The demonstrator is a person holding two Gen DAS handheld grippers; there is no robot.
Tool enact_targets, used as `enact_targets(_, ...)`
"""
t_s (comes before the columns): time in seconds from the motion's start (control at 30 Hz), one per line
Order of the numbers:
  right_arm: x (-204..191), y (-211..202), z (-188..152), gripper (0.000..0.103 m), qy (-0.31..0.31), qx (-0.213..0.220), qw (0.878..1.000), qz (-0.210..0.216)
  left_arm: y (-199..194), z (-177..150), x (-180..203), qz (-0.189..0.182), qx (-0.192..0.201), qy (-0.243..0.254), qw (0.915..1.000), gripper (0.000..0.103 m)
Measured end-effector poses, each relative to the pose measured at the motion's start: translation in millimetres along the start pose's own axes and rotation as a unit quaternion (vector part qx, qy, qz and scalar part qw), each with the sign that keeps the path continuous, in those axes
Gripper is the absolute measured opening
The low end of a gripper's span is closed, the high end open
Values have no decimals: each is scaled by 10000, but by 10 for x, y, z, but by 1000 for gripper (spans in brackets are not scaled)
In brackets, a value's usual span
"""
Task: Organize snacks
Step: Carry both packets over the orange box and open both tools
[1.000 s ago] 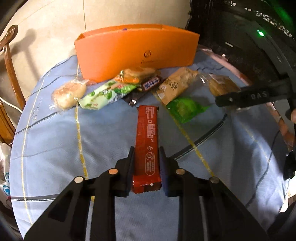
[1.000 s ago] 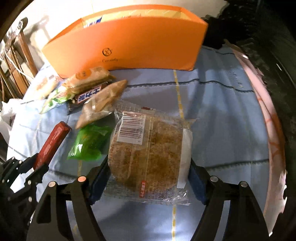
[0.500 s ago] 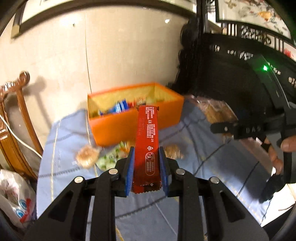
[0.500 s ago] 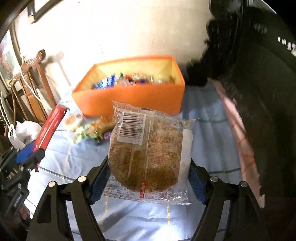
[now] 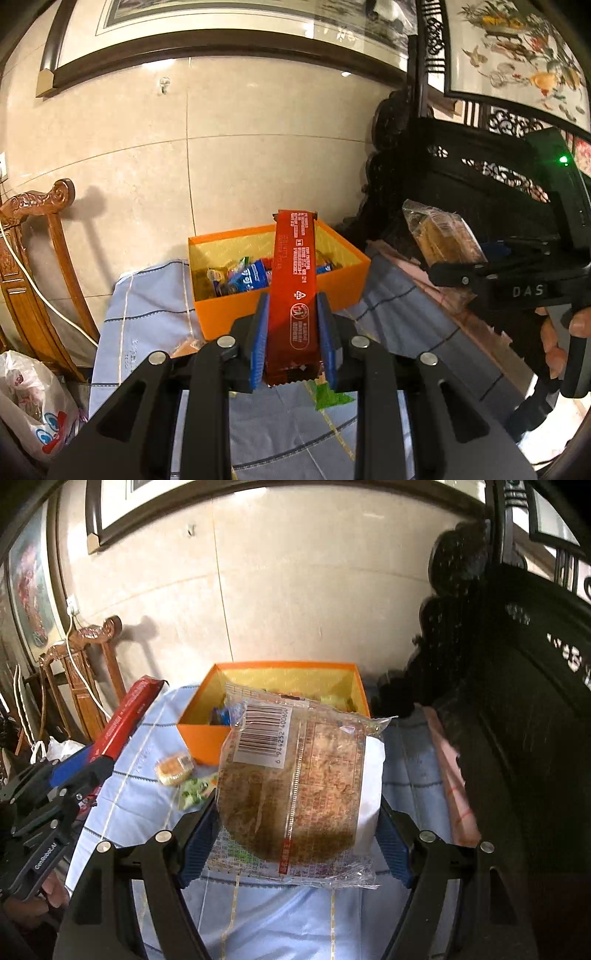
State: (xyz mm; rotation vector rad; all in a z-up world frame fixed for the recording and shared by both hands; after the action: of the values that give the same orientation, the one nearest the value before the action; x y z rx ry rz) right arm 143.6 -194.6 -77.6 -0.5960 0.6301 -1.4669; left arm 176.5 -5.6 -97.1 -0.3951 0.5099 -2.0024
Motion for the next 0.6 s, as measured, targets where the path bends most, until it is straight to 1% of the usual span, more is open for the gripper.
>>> enact_targets(0.13, 18, -55, 120, 78, -68, 118, 9999, 16, 32, 117, -43, 79, 64, -54, 9999, 24)
enact_targets(0.23, 45, -50, 179, 78, -75, 144, 9999, 32, 64, 174, -71, 104, 32, -79, 9999, 24)
enact_targets(0.37, 73, 51, 290, 78, -76, 144, 9999, 42, 200, 211, -119, 159, -100, -168, 9997, 24)
enact_targets(0.43, 82, 99, 394, 78, -109, 162, 9998, 41, 294, 283, -152, 189, -163, -187, 9995, 24)
enact_targets(0.5, 88, 167, 571, 78, -205, 213, 9996, 5, 397, 408, -191, 234, -173, -226, 9993, 24)
enact_targets(0.57, 92, 238, 749, 78, -284, 264, 9992, -16, 510, 566, -228, 279, -153, -273, 9991, 24)
enact_targets(0.6, 94, 287, 870, 78, -326, 294, 9990, -23, 601, 702, -250, 304, -136, -286, 9990, 24)
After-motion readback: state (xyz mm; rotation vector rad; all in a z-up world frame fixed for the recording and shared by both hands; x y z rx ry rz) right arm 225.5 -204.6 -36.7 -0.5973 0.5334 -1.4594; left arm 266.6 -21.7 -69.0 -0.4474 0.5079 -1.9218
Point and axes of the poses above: each gripper's, at about its wrist camera, not at the fingertips, and y roughly the way its jaws point, x to its right, z to its top, the point moved 7 cm from there along y, roughly the way its jaws point, and after that the axes turned 1 degree about -y, right-handed, at the moved point
